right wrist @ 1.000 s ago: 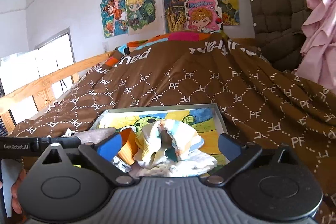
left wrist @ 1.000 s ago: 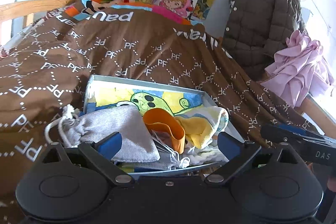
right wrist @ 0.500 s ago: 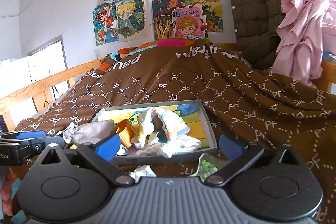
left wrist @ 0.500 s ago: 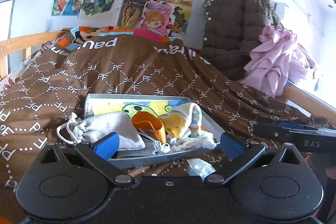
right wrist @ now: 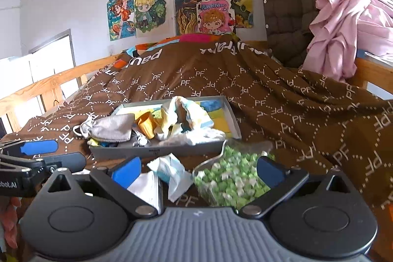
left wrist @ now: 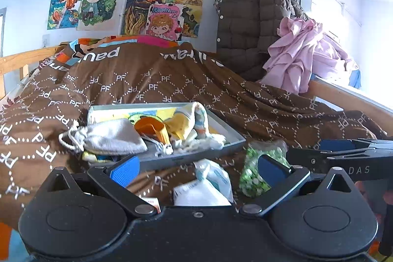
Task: Organize soft objects
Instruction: 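Move both grippers back from the tray toward the white tissue pack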
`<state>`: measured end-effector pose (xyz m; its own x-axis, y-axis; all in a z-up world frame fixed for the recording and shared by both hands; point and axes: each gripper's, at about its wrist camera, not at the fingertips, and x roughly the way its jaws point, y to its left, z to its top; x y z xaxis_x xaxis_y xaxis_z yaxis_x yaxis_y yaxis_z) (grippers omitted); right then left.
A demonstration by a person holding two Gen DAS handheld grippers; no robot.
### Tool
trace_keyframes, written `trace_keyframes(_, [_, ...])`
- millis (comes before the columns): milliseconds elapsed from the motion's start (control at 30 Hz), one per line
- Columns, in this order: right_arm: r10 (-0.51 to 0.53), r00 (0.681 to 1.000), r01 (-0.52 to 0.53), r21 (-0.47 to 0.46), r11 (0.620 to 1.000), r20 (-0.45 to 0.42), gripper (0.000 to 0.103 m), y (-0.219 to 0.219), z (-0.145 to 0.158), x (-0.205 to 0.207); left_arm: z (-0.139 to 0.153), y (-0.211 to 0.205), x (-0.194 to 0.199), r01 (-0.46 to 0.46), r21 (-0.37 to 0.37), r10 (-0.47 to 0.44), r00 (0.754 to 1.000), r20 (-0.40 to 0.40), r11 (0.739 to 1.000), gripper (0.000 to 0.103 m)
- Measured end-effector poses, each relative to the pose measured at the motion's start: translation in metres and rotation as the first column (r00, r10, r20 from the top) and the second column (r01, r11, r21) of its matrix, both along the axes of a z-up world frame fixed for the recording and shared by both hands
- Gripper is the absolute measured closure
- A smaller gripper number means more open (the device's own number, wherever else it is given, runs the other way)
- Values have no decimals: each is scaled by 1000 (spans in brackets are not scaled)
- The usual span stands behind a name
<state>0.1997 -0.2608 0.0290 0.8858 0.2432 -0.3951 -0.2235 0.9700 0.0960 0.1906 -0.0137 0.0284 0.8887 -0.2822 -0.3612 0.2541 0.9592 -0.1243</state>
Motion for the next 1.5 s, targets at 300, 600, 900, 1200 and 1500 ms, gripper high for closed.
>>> trace_keyframes(300, [-12, 1000, 12, 3, 1000, -26, 0, -6, -13, -11, -19, -3, -18, -63, -52, 62, 998, -30, 997, 1])
trace_keyframes(600, [5, 996, -6, -5, 1000, -86, 0, -4, -24, -9, -30, -1, -30, -104, 16, 104, 993, -50, 995, 1])
trace_keyframes(900, [39, 988, -44, -30, 999, -152, 0, 3, -33, -7, -36, -1, -35, -116, 82, 122, 990, -67, 990, 1])
trace_keyframes(1200, [44, 985, -49, -23, 999, -168, 0, 1, -35, -5, -38, -4, -36, -112, 112, 121, 990, -77, 987, 1])
trace_keyframes(1500, [59, 982, -64, -22, 998, -179, 0, 3, -40, -3, -38, -4, -35, -113, 136, 124, 989, -77, 984, 1])
